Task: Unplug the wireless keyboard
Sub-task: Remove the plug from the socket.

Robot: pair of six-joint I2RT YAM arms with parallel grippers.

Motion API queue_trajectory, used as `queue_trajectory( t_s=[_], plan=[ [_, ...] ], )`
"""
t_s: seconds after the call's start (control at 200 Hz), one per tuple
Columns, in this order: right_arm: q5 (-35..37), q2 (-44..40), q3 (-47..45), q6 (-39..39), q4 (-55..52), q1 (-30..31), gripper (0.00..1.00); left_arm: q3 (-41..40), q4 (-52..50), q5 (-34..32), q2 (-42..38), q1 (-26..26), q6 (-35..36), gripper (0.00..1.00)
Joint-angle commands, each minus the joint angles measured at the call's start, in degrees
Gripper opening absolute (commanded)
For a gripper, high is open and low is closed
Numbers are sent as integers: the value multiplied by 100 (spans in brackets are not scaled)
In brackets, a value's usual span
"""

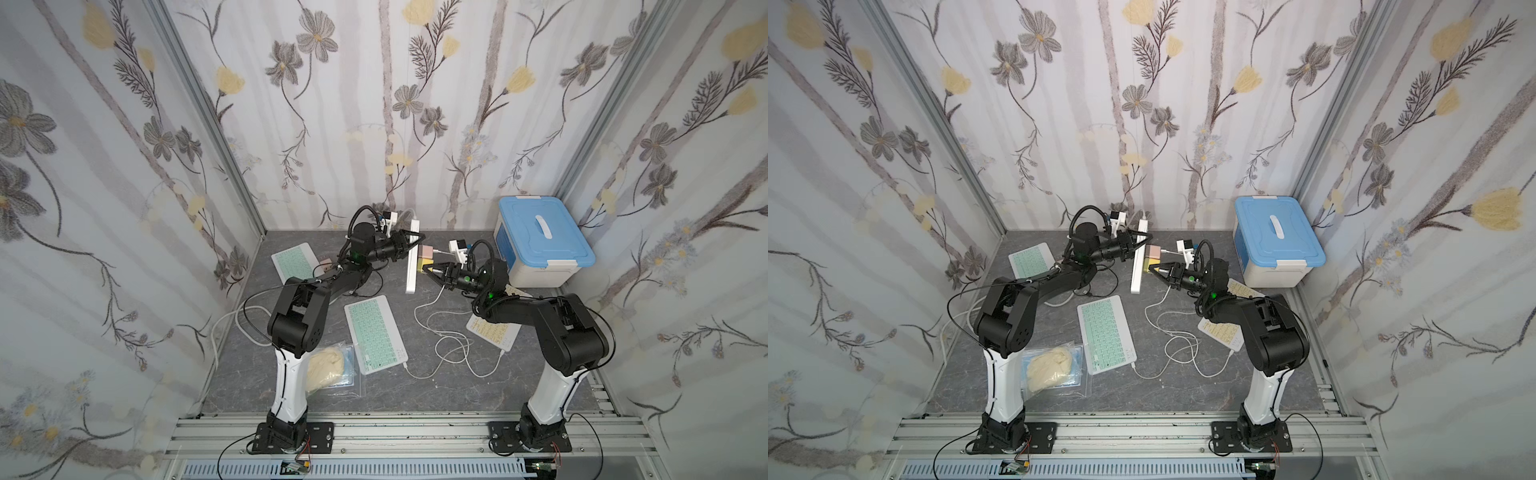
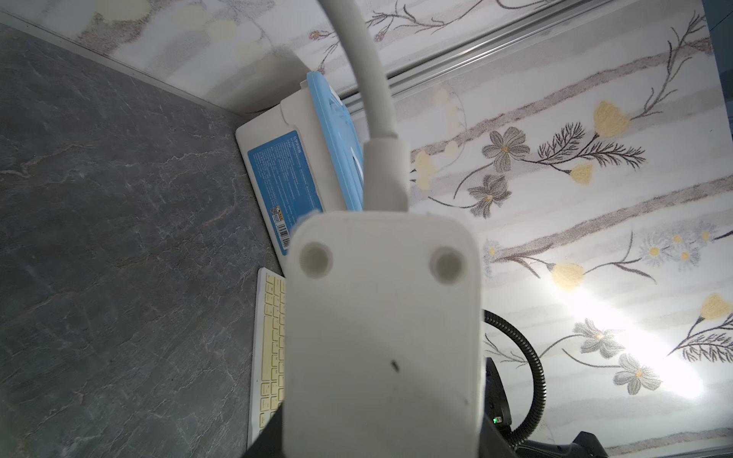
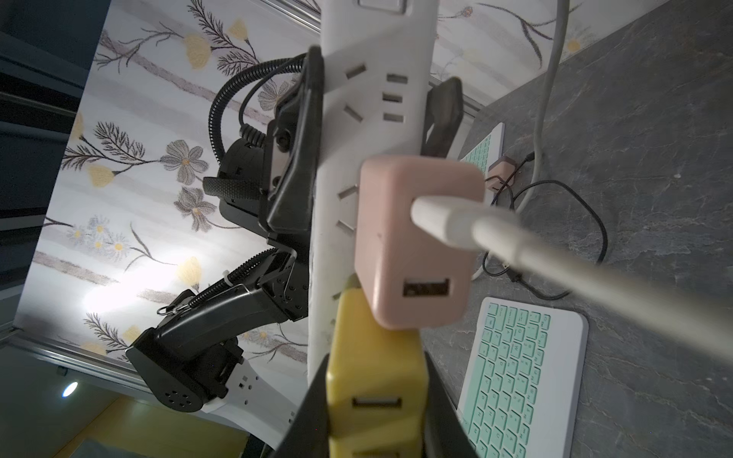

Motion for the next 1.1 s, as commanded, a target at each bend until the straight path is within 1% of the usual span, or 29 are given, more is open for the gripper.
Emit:
queue_trajectory(
  t_s=[0.0, 0.1, 0.315, 0.43, 0.525, 0.584, 0.729, 1.019, 1.094],
  plan=[
    [-72, -35, -108, 31, 235, -120, 0, 30, 690, -308, -178, 148, -223, 0],
    [-171, -55, -282, 192, 525, -260, 0, -158, 709, -353, -252, 212, -220, 0],
    [-244, -176, -463, 48, 436, -311, 0, -81, 584, -294, -237, 265, -193, 0],
    [-298, -143, -416, 27, 423, -309, 0, -47, 644, -187, -186, 257, -260, 0],
    [-482, -90, -298, 18, 394, -337, 0, -51, 633, -78, -224, 250, -256, 0],
    [-602, -72, -209, -96, 219, -363, 0, -51, 647, 11, -254, 252, -250, 0],
    [-836, -71, 73, -608, -607, -374, 0, -49, 703, 220, -318, 248, -262, 0],
    [-1062, -118, 189, -1038, -1220, -538, 0, -49, 662, 478, -436, 256, -191, 0],
    [-1110, -118, 136, -1050, -1221, -600, 0, -50, 679, 523, -444, 258, -170, 0]
  ],
)
